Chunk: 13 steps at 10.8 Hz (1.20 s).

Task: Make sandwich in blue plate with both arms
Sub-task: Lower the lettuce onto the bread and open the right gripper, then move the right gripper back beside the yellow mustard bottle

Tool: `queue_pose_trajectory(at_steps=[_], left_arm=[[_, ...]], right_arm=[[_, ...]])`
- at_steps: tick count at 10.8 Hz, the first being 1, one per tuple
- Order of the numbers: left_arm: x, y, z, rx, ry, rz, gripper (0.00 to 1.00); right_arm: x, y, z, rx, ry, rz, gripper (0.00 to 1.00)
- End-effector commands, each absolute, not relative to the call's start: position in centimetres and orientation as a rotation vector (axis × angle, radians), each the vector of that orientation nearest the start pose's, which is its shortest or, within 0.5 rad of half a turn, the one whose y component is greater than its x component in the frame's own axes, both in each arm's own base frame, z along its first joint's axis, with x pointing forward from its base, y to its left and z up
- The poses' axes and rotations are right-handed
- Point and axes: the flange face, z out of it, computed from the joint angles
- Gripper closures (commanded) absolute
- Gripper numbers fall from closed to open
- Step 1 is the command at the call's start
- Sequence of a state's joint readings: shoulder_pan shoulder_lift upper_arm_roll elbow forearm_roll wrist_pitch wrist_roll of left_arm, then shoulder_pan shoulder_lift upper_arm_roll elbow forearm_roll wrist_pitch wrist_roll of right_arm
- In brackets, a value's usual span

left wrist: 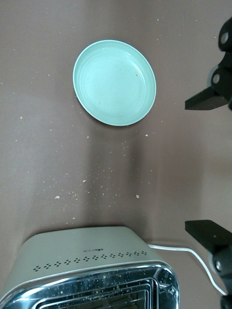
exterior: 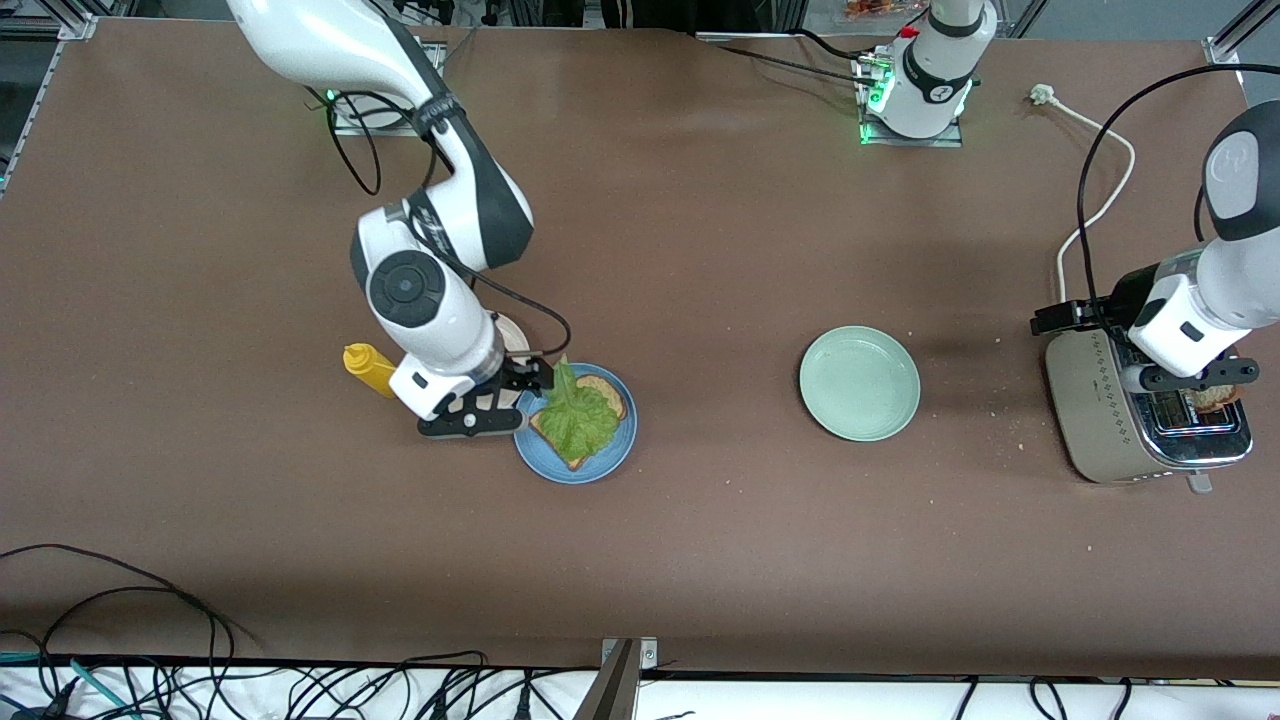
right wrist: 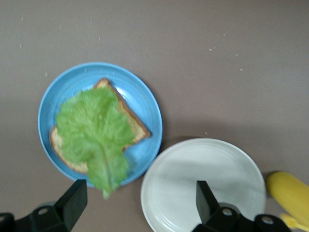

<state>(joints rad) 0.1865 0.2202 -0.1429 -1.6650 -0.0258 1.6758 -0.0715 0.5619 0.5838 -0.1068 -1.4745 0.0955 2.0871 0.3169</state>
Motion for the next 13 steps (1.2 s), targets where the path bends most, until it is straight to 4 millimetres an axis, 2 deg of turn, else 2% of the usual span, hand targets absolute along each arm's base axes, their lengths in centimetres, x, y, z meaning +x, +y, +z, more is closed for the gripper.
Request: queue_pose_trajectory(at_steps=[1,3,5,6,8,9,12,13], left_arm=[[59.9,2.9,46.9,-3.189,-0.151,0.343,0.00],[59.9,2.8,46.7,-3.189,-0.149,0.351,0.00],[59.9,2.9,46.7,-3.188,-0.154,0.350,0.00],[59.9,2.9,46.8,-3.189,-0.154,0.346,0.00],[59.9,3.0,46.8,-3.188,-0.156,0.346,0.00],[59.9,3.0,46.8,-3.188,-0.156,0.346,0.00],[59.9,2.9,46.8,-3.188,-0.156,0.348,0.00],[59.9,2.9,46.8,-3.188,-0.154,0.348,0.00]], right_arm=[[61.2,28.4,37.8,-3.064,-0.518,0.096,0.00],[60.9,25.4,40.0,-3.017,-0.710,0.189,0.00],[60.6,22.5,41.7,-2.967,-0.806,0.269,0.00],[60.6,21.2,42.3,-2.909,-0.948,0.290,0.00],[61.5,17.3,41.8,-2.789,-1.183,0.285,0.00],[61.8,16.0,41.6,-2.733,-1.282,0.279,0.00],[63.0,9.9,40.4,-2.601,-1.446,0.241,0.00],[63.6,8.1,40.1,-2.530,-1.549,0.204,0.00]])
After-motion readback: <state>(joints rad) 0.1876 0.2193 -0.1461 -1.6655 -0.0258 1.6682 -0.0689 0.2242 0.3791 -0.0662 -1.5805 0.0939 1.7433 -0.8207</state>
